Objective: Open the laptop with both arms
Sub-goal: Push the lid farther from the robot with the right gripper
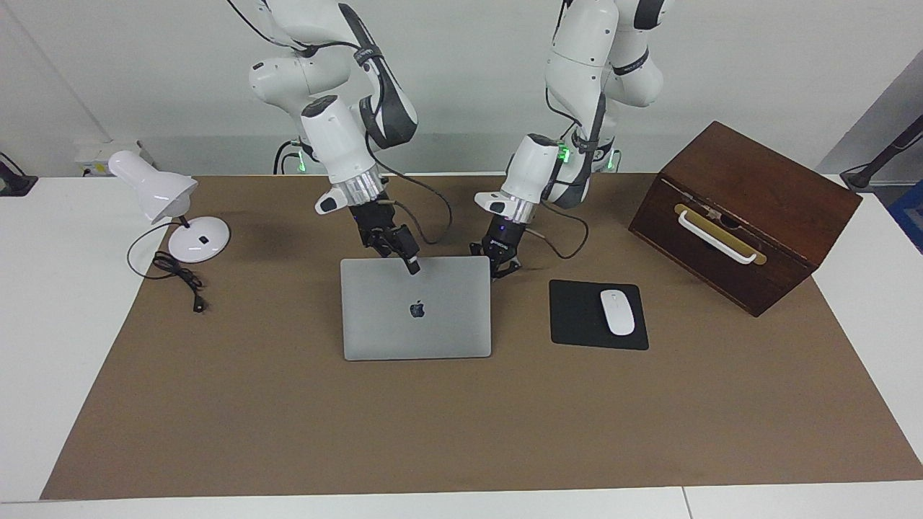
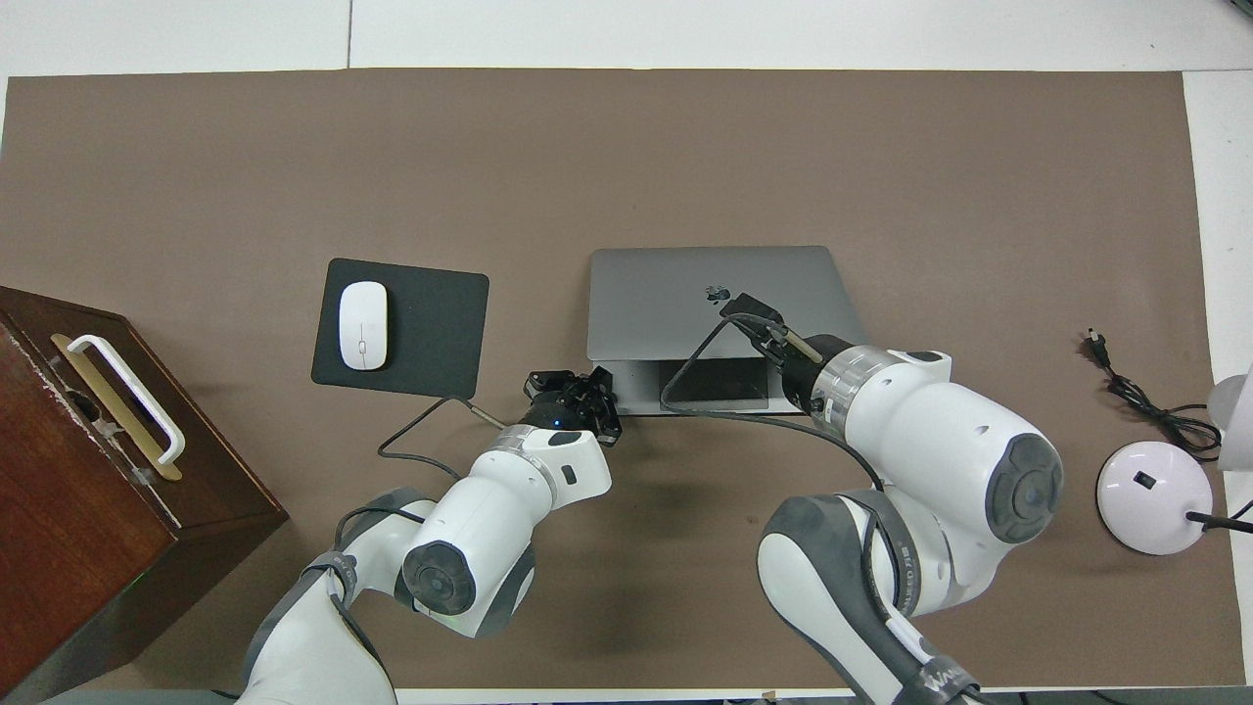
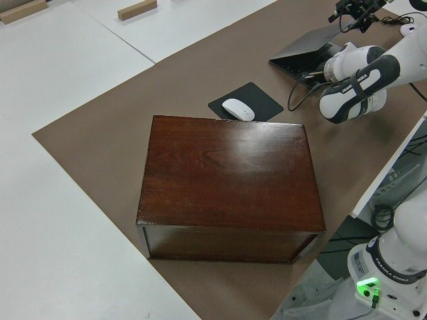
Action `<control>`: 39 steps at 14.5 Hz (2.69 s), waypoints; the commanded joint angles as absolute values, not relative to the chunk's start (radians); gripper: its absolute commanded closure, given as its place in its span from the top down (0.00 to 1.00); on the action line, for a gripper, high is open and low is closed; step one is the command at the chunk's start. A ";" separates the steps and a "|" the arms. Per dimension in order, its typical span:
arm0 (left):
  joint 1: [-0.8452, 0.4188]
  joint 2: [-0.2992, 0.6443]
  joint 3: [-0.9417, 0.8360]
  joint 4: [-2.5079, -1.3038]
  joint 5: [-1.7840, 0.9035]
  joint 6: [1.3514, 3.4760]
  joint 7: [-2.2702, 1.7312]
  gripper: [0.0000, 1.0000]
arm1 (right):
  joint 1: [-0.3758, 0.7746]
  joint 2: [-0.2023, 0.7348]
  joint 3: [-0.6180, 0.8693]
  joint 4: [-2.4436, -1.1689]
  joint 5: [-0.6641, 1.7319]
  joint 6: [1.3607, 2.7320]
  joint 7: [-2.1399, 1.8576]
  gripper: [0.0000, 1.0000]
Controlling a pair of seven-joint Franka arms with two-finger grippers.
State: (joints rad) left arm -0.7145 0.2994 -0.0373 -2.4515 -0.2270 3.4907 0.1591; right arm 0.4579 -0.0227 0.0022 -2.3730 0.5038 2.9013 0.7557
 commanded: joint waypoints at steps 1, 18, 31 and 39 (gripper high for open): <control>-0.735 0.345 -0.026 -2.437 -0.216 3.502 0.163 0.00 | 0.426 0.051 0.008 -2.299 0.528 2.901 0.716 1.00; -0.735 0.353 -0.026 -2.436 -0.216 3.502 0.163 0.00 | 0.382 0.126 0.005 -2.115 0.514 2.790 0.692 1.00; -0.735 0.354 -0.026 -2.436 -0.216 3.502 0.163 0.00 | 0.327 0.192 0.002 -1.918 0.402 2.651 0.690 1.00; -0.735 0.364 -0.026 -2.436 -0.216 3.502 0.163 0.00 | 0.296 0.225 0.003 -1.833 0.368 2.617 0.661 1.00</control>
State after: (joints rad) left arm -0.7148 0.3010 -0.0373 -2.4516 -0.2270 3.4937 0.1594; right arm 0.3108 0.2044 -0.0018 -1.8719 0.3854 2.6360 0.6889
